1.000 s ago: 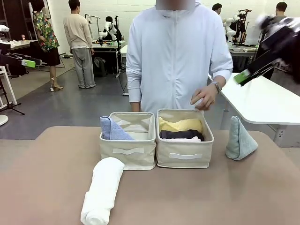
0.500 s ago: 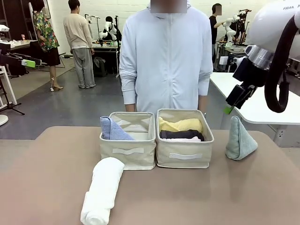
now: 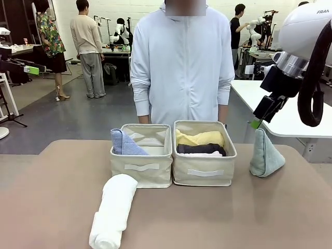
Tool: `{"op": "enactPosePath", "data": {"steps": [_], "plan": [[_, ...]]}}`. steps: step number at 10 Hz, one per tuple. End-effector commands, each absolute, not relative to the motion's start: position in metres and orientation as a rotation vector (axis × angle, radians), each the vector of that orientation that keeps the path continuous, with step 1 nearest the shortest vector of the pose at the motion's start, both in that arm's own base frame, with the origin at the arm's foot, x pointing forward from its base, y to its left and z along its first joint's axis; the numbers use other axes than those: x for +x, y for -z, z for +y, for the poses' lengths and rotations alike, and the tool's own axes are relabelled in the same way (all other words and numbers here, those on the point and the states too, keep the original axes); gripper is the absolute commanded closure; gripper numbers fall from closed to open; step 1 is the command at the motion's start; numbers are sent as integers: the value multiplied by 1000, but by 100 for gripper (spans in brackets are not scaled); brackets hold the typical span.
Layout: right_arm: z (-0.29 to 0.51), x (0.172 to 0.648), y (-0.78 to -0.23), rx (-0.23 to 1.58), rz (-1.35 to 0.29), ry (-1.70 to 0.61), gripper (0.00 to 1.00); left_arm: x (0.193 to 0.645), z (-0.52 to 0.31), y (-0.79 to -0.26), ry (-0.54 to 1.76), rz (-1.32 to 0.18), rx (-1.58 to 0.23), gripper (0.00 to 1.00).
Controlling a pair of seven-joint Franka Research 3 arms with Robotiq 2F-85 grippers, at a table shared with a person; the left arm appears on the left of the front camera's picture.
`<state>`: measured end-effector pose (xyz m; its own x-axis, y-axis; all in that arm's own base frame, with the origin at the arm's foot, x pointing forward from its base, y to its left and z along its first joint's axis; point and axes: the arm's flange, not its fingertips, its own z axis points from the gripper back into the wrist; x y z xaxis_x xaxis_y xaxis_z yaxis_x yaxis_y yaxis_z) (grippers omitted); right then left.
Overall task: Sort the towels based on their folding style.
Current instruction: Pick up another triangle-folded towel from the table and place it in the left Fabric basket.
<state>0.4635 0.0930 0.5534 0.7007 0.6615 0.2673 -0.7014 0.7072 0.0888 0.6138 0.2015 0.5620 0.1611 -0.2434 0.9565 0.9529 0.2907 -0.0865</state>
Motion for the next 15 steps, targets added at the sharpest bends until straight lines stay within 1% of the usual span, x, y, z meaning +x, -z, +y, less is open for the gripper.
{"op": "enactPosePath", "data": {"steps": [1, 5, 6, 7, 8, 9, 10, 11, 12, 13, 14, 15], "plan": [[94, 467, -553, 197, -238, -751, 0, 615, 201, -563, 1021, -1063, -873, 0], [93, 464, -553, 193, -225, -764, 0, 615, 201, -563, 1021, -1063, -873, 0], [101, 479, -548, 212, -146, -698, 0, 615, 201, -563, 1021, -1063, -873, 0], [107, 480, -547, 187, -114, -965, 0, 615, 201, -563, 1021, -1063, -873, 0], [102, 491, -549, 103, -66, -1267, 0, 615, 201, -563, 1021, -1063, -873, 0], [98, 507, -547, 1, 2, -1427, 0, 615, 201, -563, 1021, -1063, -873, 0], [98, 522, -540, -144, 60, -1499, 0, 615, 201, -563, 1021, -1063, -873, 0], [102, 535, -535, -164, 76, -1602, 0, 615, 201, -563, 1021, -1063, -873, 0], [106, 546, -529, -143, 69, -1708, 0, 615, 201, -563, 1021, -1063, -873, 0], [111, 556, -524, -104, 30, -1754, 0, 615, 201, -563, 1021, -1063, -873, 0], [114, 560, -520, -71, -14, -1752, 0, 615, 201, -563, 1021, -1063, -873, 0], [117, 558, -520, -23, -92, -1677, 0, 615, 201, -563, 1021, -1063, -873, 0]]}}
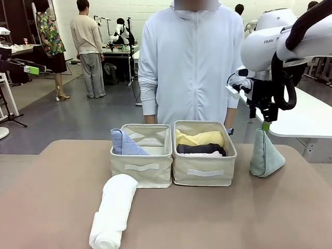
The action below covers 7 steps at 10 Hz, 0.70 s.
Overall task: Sort the towels based on their folding style.
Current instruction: Pick up another triangle-folded towel from the table and place it in the left Fabric basket.
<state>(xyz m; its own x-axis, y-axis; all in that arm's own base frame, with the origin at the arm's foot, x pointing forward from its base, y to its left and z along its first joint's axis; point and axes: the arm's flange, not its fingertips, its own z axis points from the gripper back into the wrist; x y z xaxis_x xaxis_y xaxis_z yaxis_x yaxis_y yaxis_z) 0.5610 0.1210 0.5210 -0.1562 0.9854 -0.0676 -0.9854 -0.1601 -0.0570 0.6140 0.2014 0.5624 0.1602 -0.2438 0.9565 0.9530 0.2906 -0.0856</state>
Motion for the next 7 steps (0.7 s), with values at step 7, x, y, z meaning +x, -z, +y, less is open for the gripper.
{"op": "enactPosePath", "data": {"steps": [7], "plan": [[118, 559, -521, -98, 40, -1730, 0, 615, 201, -563, 1021, -1063, -873, 0]]}}
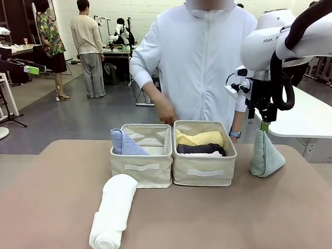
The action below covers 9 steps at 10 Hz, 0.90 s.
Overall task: Sort the towels based on their folding style.
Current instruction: Pick up another triangle-folded towel from the table and place it in the left Fabric basket.
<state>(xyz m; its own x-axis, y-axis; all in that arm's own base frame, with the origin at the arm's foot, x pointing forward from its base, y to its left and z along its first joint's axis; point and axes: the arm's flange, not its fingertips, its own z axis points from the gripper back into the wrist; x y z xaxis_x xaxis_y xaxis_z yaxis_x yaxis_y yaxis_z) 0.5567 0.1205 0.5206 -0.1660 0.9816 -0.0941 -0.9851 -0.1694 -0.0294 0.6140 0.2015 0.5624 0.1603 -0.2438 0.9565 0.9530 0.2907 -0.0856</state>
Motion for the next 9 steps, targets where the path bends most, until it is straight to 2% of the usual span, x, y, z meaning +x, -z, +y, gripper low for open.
{"op": "enactPosePath", "data": {"steps": [1, 6, 9], "plan": [[117, 562, -520, -90, 40, -1742, 0, 615, 201, -563, 1021, -1063, -873, 0], [110, 577, -510, -120, 58, -1782, 0, 615, 201, -563, 1021, -1063, -873, 0], [105, 606, -496, -100, 80, -1755, 0, 615, 201, -563, 1021, -1063, -873, 0]]}}
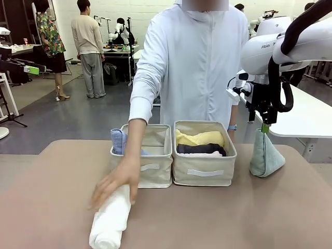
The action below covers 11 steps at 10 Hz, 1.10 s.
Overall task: Sort the towels based on their folding style.
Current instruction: Pick up another triangle-folded towel from the table and place it in the left Fabric basket.
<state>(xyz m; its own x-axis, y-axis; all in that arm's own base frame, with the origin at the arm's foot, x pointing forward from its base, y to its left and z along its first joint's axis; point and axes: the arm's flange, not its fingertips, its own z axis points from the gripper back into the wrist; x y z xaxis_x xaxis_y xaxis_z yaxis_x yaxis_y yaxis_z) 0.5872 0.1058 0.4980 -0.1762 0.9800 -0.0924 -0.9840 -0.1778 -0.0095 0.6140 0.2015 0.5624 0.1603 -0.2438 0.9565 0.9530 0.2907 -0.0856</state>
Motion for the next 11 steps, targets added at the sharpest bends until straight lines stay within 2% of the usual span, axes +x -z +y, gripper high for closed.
{"op": "enactPosePath", "data": {"steps": [1, 11], "plan": [[104, 613, -491, -85, 92, -1765, 0, 615, 201, -563, 1021, -1063, -873, 0], [95, 623, -464, -1, 225, -1809, 0, 615, 201, -563, 1021, -1063, -873, 0]]}}
